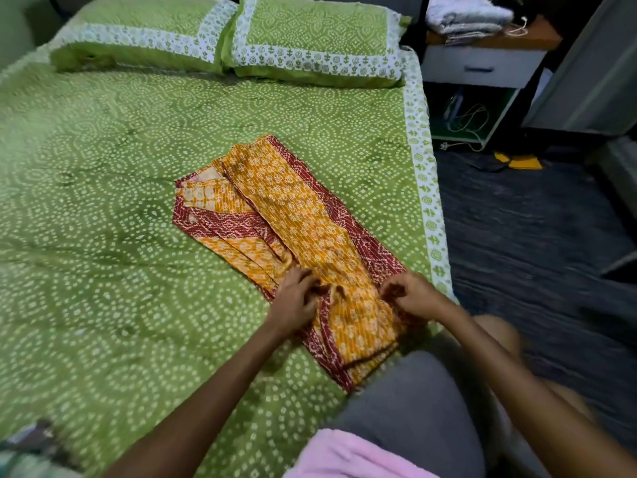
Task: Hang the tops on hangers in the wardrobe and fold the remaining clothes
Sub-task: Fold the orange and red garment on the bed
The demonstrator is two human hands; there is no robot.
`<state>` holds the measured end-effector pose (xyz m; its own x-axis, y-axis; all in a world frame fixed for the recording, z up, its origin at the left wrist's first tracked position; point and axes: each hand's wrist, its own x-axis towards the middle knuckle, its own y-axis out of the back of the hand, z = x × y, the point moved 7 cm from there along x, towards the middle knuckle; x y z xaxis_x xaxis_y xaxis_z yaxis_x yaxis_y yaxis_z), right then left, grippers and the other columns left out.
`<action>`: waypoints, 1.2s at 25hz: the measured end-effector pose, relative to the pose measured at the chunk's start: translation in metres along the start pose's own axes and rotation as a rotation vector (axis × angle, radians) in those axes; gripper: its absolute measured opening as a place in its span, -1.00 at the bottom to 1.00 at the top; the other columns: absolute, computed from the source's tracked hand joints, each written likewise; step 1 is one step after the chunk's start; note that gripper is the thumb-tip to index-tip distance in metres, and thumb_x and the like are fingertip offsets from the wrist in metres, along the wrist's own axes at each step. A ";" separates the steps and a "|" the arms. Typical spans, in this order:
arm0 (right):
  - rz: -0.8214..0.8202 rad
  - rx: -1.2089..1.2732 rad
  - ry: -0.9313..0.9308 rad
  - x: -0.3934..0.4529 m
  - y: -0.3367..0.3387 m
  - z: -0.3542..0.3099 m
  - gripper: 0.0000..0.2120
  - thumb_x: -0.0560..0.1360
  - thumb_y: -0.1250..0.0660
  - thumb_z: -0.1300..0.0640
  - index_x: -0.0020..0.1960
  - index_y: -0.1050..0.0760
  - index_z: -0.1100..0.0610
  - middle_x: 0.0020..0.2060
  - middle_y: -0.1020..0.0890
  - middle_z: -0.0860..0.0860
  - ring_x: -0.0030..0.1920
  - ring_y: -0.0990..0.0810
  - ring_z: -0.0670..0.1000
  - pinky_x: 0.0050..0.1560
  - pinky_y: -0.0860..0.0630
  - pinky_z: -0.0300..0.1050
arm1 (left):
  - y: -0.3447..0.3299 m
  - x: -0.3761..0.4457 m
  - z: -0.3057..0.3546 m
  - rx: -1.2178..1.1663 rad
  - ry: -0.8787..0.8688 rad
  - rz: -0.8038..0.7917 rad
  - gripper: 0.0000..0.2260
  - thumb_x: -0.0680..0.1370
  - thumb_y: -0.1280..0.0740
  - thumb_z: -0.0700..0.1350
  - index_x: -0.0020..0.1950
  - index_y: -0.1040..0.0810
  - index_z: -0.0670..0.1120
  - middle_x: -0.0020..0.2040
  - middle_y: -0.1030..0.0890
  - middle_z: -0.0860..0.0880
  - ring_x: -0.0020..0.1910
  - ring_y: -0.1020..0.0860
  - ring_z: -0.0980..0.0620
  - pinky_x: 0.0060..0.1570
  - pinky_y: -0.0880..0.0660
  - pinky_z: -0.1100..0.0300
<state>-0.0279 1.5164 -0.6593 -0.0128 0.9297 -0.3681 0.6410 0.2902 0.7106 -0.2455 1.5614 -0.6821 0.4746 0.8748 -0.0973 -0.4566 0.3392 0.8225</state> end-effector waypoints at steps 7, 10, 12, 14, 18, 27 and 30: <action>-0.133 -0.404 0.144 -0.027 0.015 0.036 -0.70 0.42 -0.39 0.16 0.13 -0.50 -0.03 0.10 -0.39 -0.07 0.13 -0.33 -0.07 0.23 -0.32 -0.11 | -0.036 -0.074 0.055 0.210 -0.416 0.031 -0.53 0.33 -0.23 0.03 0.24 -0.47 0.07 0.42 -0.37 -0.05 0.44 -0.21 -0.02 0.33 0.13 -0.27; -0.011 -0.451 0.230 -0.030 0.018 0.033 -0.84 0.51 -0.31 0.13 0.08 -0.51 0.05 0.06 -0.46 -0.03 0.08 -0.40 -0.08 0.21 -0.41 -0.11 | -0.032 -0.078 0.054 0.243 -0.378 0.112 -0.71 0.39 -0.22 0.02 0.05 -0.60 0.05 0.24 -0.56 -0.02 0.32 -0.41 -0.02 0.28 -0.10 -0.29; 0.006 -0.471 0.271 -0.030 0.015 0.032 -0.85 0.52 -0.29 0.18 0.07 -0.53 0.07 0.04 -0.48 -0.04 0.06 -0.43 -0.08 0.18 -0.44 -0.15 | -0.025 -0.080 0.053 0.210 -0.357 0.197 -0.75 0.44 -0.22 0.01 0.01 -0.62 0.02 0.09 -0.63 0.02 0.22 -0.45 0.07 0.27 -0.25 -0.22; -0.006 -0.477 0.303 -0.031 0.014 0.031 -0.85 0.52 -0.26 0.24 0.04 -0.54 0.10 0.01 -0.51 -0.03 0.03 -0.47 -0.06 0.14 -0.47 -0.17 | -0.018 -0.084 0.060 0.189 -0.346 0.291 -0.74 0.46 -0.22 -0.01 0.00 -0.64 -0.05 -0.02 -0.66 0.01 0.10 -0.48 0.10 0.21 -0.35 -0.11; 0.131 -0.456 0.362 -0.037 0.032 0.034 -0.84 0.53 -0.20 0.31 -0.03 -0.54 0.18 -0.06 -0.54 0.01 -0.07 -0.50 -0.03 -0.04 -0.46 -0.23 | -0.020 -0.101 0.074 0.165 -0.335 0.358 -0.72 0.48 -0.21 -0.07 0.00 -0.66 -0.13 -0.08 -0.68 -0.05 -0.10 -0.63 0.02 0.03 -0.49 0.12; 0.098 -0.544 0.216 -0.035 0.023 0.056 -0.88 0.54 -0.16 0.21 -0.12 -0.41 0.05 -0.04 -0.53 0.01 -0.02 -0.52 0.00 -0.03 -0.42 -0.18 | -0.033 -0.105 0.080 0.148 -0.398 0.296 -0.75 0.47 -0.22 -0.08 -0.05 -0.68 -0.09 -0.16 -0.69 0.01 -0.22 -0.63 0.11 -0.15 -0.55 0.27; 0.061 -0.656 0.090 -0.029 0.020 0.049 -0.87 0.54 -0.17 0.23 0.00 -0.47 0.10 0.02 -0.54 0.03 0.03 -0.52 0.01 0.01 -0.43 -0.16 | -0.043 -0.107 0.082 0.150 -0.460 0.171 -0.77 0.47 -0.24 -0.09 -0.04 -0.67 -0.08 -0.16 -0.69 0.03 -0.24 -0.62 0.15 -0.21 -0.56 0.33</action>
<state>0.0230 1.4843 -0.6641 -0.0731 0.9559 -0.2844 0.0424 0.2879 0.9567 -0.2150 1.4247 -0.6614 0.7002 0.6592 0.2743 -0.4594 0.1219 0.8798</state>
